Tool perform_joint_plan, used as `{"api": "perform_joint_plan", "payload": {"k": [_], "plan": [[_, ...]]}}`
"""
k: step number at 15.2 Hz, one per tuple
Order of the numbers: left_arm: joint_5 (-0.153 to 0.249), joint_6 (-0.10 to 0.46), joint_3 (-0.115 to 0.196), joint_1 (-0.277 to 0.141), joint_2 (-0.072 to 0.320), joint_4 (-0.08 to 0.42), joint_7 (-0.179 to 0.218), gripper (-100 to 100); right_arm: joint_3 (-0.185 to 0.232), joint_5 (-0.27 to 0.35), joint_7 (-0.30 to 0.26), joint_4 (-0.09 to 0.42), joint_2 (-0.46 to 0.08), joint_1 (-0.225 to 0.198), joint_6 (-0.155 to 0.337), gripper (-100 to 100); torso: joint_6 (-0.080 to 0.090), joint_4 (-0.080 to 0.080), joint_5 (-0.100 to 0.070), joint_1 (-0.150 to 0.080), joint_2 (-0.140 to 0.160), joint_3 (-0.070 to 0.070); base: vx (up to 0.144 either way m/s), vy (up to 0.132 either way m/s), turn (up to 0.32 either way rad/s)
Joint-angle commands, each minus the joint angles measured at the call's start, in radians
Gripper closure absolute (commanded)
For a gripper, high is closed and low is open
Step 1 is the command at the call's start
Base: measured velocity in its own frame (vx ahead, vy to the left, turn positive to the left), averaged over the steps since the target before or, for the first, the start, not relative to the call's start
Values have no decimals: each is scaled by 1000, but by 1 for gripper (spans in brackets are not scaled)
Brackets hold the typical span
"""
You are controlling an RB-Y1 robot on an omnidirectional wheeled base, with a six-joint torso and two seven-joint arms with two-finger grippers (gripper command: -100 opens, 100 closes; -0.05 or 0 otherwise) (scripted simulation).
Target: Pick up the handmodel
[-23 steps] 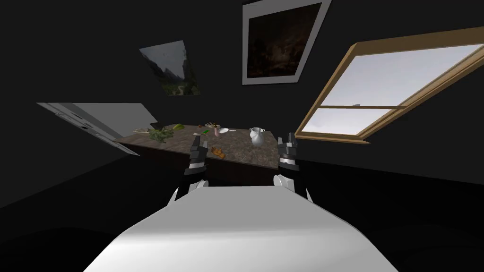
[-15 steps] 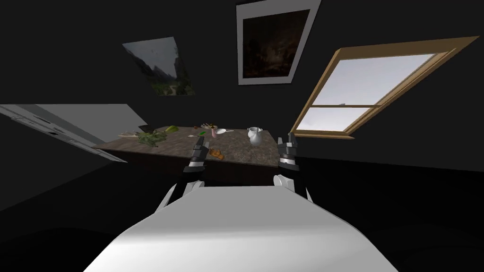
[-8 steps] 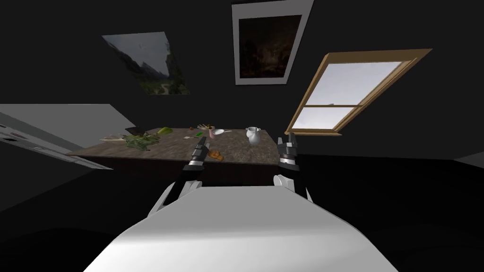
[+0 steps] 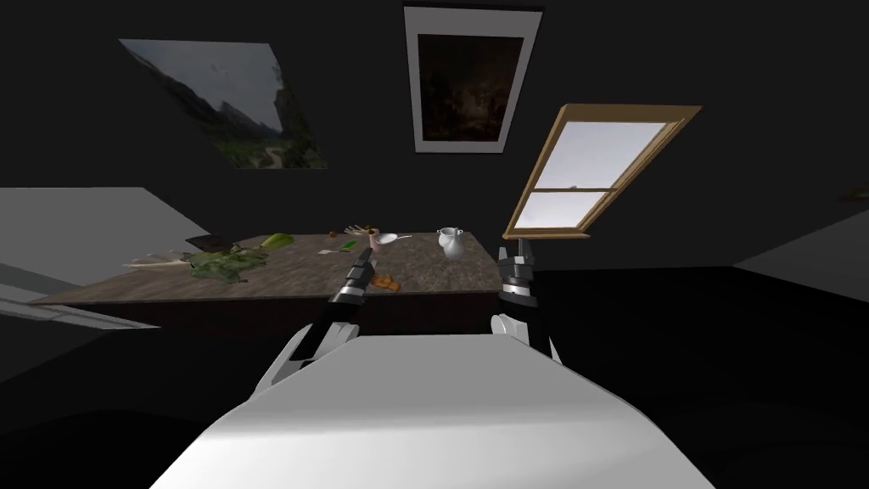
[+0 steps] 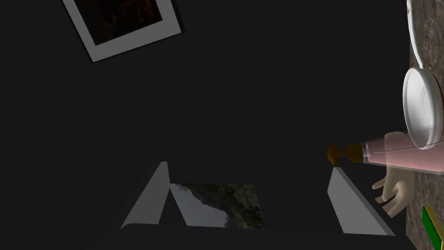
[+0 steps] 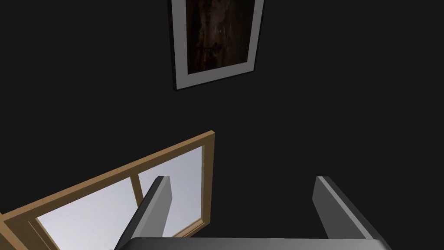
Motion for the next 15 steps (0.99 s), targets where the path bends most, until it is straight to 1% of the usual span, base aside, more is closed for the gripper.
{"api": "perform_joint_plan", "payload": {"k": [1,2,3,4,5,6,9,10,11,12,13,14,15], "plan": [[1,29,3,-2,5,-2,4,-100,0,0,0,0,0,0,0,0,0,0,0,0,0,0,-4,37,5],[2,67,10,-5,17,-7,14,-100,0,0,0,0,0,0,0,0,0,0,0,-1,0,0,-5,33,-107],[2,74,10,-5,17,-7,14,-100,0,0,0,0,0,0,0,0,0,0,0,-2,0,0,-4,39,-148],[4,106,16,-8,28,-11,23,-100,0,0,0,0,0,0,0,0,0,0,0,-2,0,0,-5,60,-207],[4,119,16,-8,28,-11,23,-100,0,0,0,0,0,0,0,0,1,0,0,-1,0,0,-10,69,-159],[5,147,23,-11,39,-15,32,-100,0,0,0,0,0,0,0,0,0,0,0,0,0,0,-13,70,-147],[7,213,29,-14,49,-19,42,-100,0,0,0,0,0,0,0,0,1,0,0,0,0,0,-5,66,-160],[7,213,29,-14,49,-19,42,-100,0,0,0,0,0,0,0,0,0,0,0,0,0,0,-6,41,-47],[8,250,36,-17,59,-23,52,-100,0,0,0,0,0,0,0,0,0,0,0,-1,0,0,-8,40,-113],[8,260,36,-17,59,-23,52,-100,0,0,0,0,0,0,0,0,0,0,0,-1,0,0,-8,46,-139],[10,290,42,-19,68,-26,61,-100,0,0,0,0,0,0,0,0,0,0,0,-1,0,0,-11,57,-191],[10,308,42,-19,68,-26,61,-100,0,0,0,0,0,0,0,0,1,0,0,-1,0,0,-7,64,-152],[10,308,42,-19,68,-26,61,-100,0,0,0,0,0,0,0,0,0,0,0,0,0,0,-5,47,-44]]}}
